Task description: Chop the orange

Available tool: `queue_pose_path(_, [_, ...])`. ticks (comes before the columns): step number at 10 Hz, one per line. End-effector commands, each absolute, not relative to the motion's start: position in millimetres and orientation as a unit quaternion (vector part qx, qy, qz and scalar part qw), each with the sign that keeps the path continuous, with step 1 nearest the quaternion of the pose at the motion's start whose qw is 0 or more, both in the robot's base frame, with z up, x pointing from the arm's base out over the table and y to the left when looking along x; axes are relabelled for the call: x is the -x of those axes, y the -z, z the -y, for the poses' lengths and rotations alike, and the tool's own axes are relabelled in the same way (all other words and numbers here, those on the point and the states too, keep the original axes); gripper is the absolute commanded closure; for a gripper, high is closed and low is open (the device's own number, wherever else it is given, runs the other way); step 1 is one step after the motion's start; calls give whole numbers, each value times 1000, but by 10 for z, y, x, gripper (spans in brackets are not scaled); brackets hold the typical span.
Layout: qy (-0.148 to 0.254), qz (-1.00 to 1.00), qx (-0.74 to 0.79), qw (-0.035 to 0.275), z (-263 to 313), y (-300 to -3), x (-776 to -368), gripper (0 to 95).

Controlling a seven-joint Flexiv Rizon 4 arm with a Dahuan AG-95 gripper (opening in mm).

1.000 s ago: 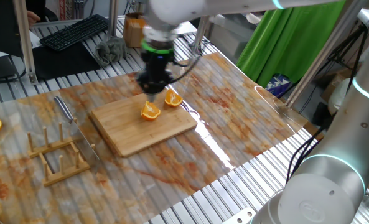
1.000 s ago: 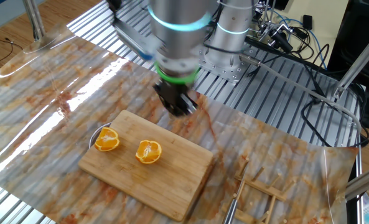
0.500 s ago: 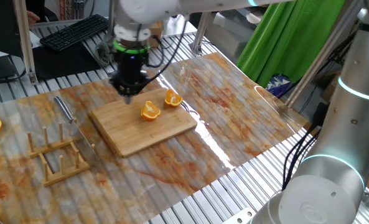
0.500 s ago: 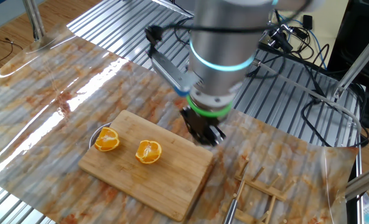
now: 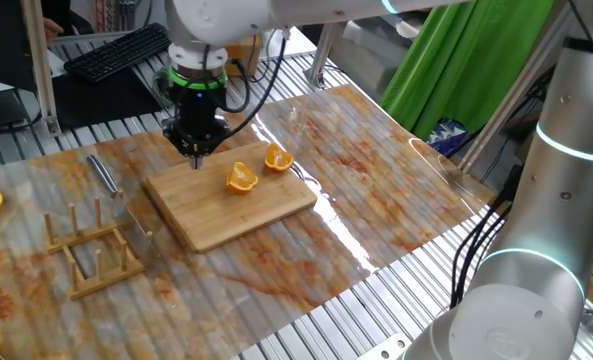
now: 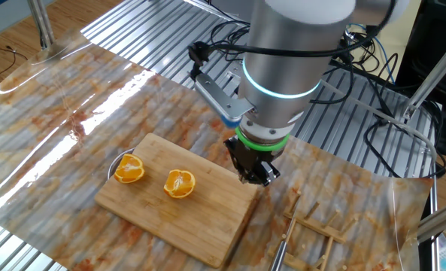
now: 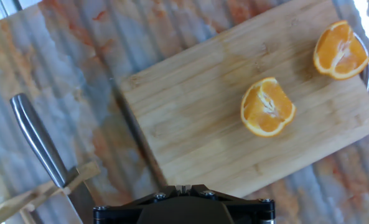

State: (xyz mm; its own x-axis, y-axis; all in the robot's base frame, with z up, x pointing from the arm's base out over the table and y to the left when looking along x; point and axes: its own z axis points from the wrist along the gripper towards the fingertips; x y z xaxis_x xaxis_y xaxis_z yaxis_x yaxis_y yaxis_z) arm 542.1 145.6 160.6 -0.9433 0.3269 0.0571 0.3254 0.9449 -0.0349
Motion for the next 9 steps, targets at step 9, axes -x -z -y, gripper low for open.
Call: queue_pose_path(9, [16,998,53,40,-1442,-1582,-5441,950])
